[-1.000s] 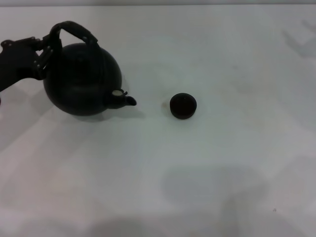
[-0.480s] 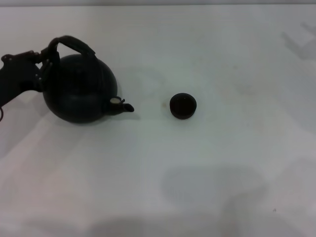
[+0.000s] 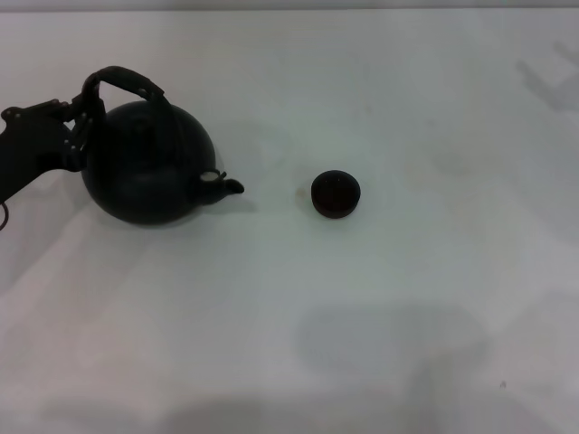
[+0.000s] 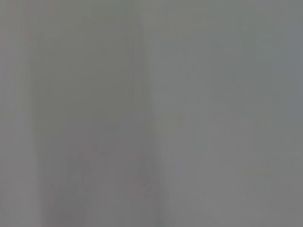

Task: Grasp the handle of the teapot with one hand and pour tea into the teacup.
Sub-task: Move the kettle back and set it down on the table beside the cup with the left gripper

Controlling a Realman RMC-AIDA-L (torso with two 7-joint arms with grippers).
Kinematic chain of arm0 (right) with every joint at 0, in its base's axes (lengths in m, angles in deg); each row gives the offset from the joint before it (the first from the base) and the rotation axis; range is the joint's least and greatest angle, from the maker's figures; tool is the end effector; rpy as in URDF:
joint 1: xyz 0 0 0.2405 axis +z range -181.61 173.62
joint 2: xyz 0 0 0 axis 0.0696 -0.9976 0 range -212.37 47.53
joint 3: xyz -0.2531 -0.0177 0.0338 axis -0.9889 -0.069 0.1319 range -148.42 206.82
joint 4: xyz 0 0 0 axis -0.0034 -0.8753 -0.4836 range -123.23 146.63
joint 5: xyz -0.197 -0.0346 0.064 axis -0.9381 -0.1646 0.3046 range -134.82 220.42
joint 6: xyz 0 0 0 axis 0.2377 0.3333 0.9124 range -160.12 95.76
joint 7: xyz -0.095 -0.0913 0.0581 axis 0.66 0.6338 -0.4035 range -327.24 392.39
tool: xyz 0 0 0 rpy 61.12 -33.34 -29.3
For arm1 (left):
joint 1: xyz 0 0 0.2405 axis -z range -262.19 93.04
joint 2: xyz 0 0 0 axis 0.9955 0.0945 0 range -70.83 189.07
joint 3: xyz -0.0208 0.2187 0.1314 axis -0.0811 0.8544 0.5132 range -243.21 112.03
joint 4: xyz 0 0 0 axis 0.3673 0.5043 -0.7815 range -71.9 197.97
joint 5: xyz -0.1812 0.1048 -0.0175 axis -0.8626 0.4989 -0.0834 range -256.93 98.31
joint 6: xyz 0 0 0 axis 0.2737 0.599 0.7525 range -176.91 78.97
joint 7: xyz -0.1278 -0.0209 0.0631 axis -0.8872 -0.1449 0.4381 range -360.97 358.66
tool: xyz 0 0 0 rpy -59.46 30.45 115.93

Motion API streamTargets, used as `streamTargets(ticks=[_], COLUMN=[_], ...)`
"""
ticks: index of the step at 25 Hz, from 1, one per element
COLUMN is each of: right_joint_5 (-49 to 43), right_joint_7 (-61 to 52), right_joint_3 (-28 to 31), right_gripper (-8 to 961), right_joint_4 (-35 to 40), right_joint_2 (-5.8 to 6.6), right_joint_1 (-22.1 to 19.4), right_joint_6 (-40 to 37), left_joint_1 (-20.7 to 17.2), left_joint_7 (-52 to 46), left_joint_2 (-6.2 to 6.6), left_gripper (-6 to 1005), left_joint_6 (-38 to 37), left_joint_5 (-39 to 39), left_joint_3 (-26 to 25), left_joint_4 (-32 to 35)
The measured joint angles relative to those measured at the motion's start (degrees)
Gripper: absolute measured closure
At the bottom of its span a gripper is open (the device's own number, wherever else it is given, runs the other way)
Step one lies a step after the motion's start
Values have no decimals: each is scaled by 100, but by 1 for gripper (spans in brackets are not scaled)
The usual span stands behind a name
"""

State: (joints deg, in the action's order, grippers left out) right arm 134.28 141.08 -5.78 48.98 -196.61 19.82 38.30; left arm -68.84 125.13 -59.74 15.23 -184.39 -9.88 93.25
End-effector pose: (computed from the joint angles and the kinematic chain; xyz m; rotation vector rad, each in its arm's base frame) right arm 0.3212 0.3629 0.1002 -2.0126 0.6226 0.7779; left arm -0.3393 0.3117 0.0029 -2.1333 -0.6188 -0.6436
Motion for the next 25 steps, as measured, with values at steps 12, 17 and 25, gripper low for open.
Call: streamTargets(ticks=[12,17,25], right_joint_5=[-59,-65,-70], right_joint_7=[13,13,40], right_joint_3=[0,1,1], right_gripper=[169,169,169], right_joint_4=[0,9,-2], right_joint_2=[13,13,11], right_joint_1=[52,59,62], right_joint_6=[-27,-71,-104], left_joint_1=[22,26,63], left_joint_7=[53,242,303], left_joint_2=[-4,-13,-23], left_gripper=[881,861,714], left_joint_6=[-102,-102,-121], left_joint_5=[2,-3,-57], left_joint_3=[29,32,2], left_joint_4=[-69,-77,-130])
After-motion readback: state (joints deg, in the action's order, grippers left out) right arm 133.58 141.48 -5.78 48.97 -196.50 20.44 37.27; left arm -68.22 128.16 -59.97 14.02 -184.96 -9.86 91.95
